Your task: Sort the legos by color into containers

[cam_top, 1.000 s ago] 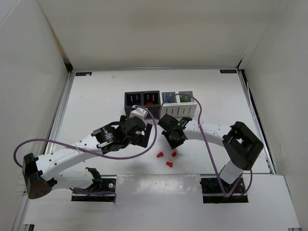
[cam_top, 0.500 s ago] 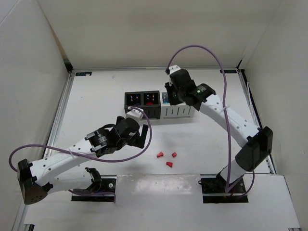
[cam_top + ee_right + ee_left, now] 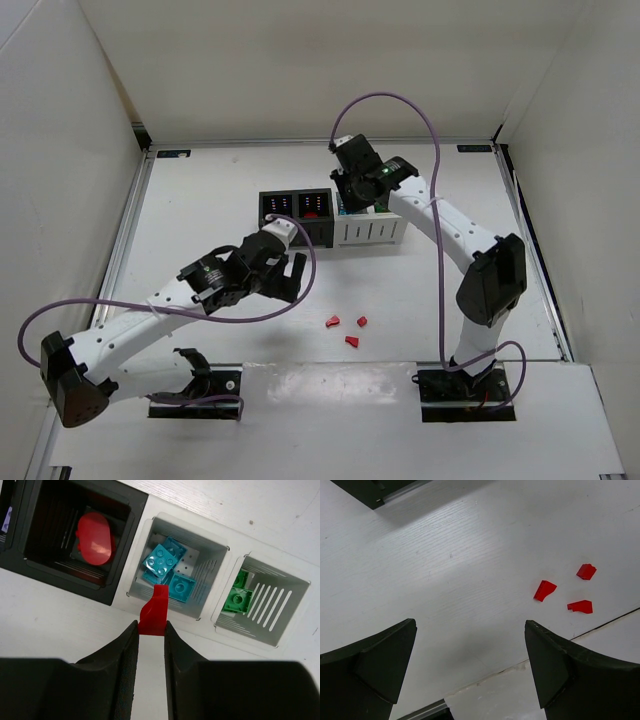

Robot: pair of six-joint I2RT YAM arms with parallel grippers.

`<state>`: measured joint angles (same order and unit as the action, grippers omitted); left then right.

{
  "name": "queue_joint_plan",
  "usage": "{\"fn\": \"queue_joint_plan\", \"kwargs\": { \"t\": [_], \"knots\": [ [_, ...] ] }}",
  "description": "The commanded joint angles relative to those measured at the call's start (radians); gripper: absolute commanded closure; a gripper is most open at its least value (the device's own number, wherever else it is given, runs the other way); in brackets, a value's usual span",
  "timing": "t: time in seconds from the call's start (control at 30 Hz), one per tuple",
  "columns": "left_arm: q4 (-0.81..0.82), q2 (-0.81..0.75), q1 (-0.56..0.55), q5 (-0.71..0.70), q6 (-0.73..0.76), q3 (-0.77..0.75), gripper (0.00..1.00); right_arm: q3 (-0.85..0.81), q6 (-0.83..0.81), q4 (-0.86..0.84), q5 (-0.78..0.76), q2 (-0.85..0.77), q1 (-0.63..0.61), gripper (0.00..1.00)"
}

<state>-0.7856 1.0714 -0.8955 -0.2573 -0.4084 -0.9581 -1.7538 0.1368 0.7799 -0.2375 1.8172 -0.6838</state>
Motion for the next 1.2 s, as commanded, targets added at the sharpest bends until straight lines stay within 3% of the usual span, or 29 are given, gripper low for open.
{"fn": "queue_joint_plan", "kwargs": {
  "t": [0.0, 0.4, 0.7, 0.97, 1.17],
  "knots": [
    [0.003, -0.019, 0.015, 0.032, -0.010, -0.031, 0.00, -0.042, -0.014, 0.004, -0.028, -0.025, -0.023, 0.86],
    [-0.087, -0.137, 0.133, -0.016, -0.116, 0.001, 0.00, -0.170, -0.040, 0.001, 0.081, 0.069, -0.088, 0.86],
    [-0.133, -0.110, 0.188, 0.021, -0.118, -0.013, 0.00, -0.263, -0.036, -0.007, 0.124, 0.175, -0.094, 0.81],
    [-0.130, -0.117, 0.191, 0.061, -0.105, 0.004, 0.00, -0.173, -0.005, -0.060, 0.101, 0.136, -0.103, 0.54],
    [-0.126, -0.116, 0.191, 0.096, -0.099, 0.007, 0.00, -0.145, -0.009, -0.090, 0.076, 0.088, -0.118, 0.48]
  ]
}}
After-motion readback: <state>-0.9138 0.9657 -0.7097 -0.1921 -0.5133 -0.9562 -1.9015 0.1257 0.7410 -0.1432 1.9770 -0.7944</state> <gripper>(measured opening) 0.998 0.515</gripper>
